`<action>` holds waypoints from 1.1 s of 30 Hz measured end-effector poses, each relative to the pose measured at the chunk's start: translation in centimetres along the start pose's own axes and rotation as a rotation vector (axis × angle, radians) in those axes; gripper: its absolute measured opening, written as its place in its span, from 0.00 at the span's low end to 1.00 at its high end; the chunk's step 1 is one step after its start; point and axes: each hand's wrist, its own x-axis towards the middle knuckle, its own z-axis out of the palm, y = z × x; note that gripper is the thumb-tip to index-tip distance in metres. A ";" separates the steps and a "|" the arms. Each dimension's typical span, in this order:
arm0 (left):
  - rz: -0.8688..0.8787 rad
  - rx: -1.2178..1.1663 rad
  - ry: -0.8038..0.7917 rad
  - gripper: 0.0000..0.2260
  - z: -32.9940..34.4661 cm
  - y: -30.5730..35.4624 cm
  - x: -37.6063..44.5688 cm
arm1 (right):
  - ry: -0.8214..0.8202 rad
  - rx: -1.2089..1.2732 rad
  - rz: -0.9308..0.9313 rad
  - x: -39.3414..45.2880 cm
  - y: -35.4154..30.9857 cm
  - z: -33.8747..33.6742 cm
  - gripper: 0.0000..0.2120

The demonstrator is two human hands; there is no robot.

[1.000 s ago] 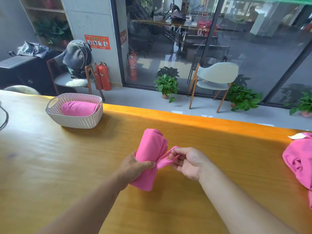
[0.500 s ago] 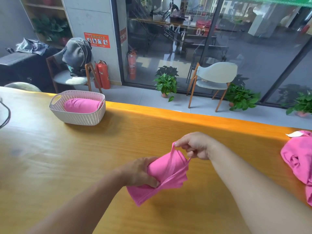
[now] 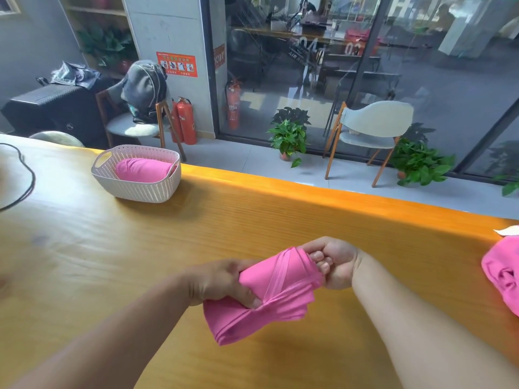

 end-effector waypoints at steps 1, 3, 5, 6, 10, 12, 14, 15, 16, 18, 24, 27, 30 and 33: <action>0.001 -0.031 -0.014 0.22 0.0 -0.1 0.1 | -0.025 0.030 0.003 0.2 0.1 -0.2 0.09; 0.006 -0.092 -0.031 0.23 0.0 -0.5 0.3 | -0.078 0.127 0.000 0.8 0.3 -0.6 0.12; 0.018 -0.186 -0.007 0.21 0.3 -1.1 0.6 | -0.102 0.247 -0.033 0.9 0.2 -0.5 0.20; 0.031 -0.254 0.023 0.21 0.6 -1.4 0.8 | -0.091 0.288 -0.061 0.9 0.2 -0.2 0.20; 0.103 -0.547 0.205 0.26 1.5 -1.1 2.5 | 0.088 0.432 -0.141 1.9 1.0 2.7 0.10; 0.139 -0.586 0.281 0.27 1.7 -0.7 3.4 | 0.083 0.582 -0.160 2.9 1.4 3.5 0.18; 0.149 -0.625 0.355 0.26 1.7 -1.0 3.7 | 0.057 0.624 -0.137 3.1 1.3 3.7 0.18; 0.143 -0.644 0.388 0.27 1.6 -1.4 3.6 | 0.054 0.612 -0.128 3.0 1.3 3.7 0.15; 0.136 -0.654 0.413 0.27 1.5 -1.8 3.4 | 0.064 0.585 -0.126 2.9 1.4 3.8 0.13; 0.128 -0.651 0.421 0.27 1.4 -2.3 3.2 | 0.132 0.529 -0.156 3.2 1.8 3.9 0.16; 0.118 -0.639 0.327 0.24 3.1 -2.6 2.4 | 0.367 0.221 -0.130 5.0 3.6 4.9 0.13; 0.143 -0.694 0.359 0.24 3.6 -2.6 1.9 | 0.451 -0.007 -0.200 4.9 3.8 5.9 0.10; 0.207 -0.791 0.568 0.29 2.5 -2.3 2.3 | 0.398 -0.120 -0.240 4.2 4.8 7.8 0.12; 0.183 -0.891 0.894 0.27 1.1 -1.2 2.3 | 0.219 0.003 -0.386 3.8 6.3 10.0 0.20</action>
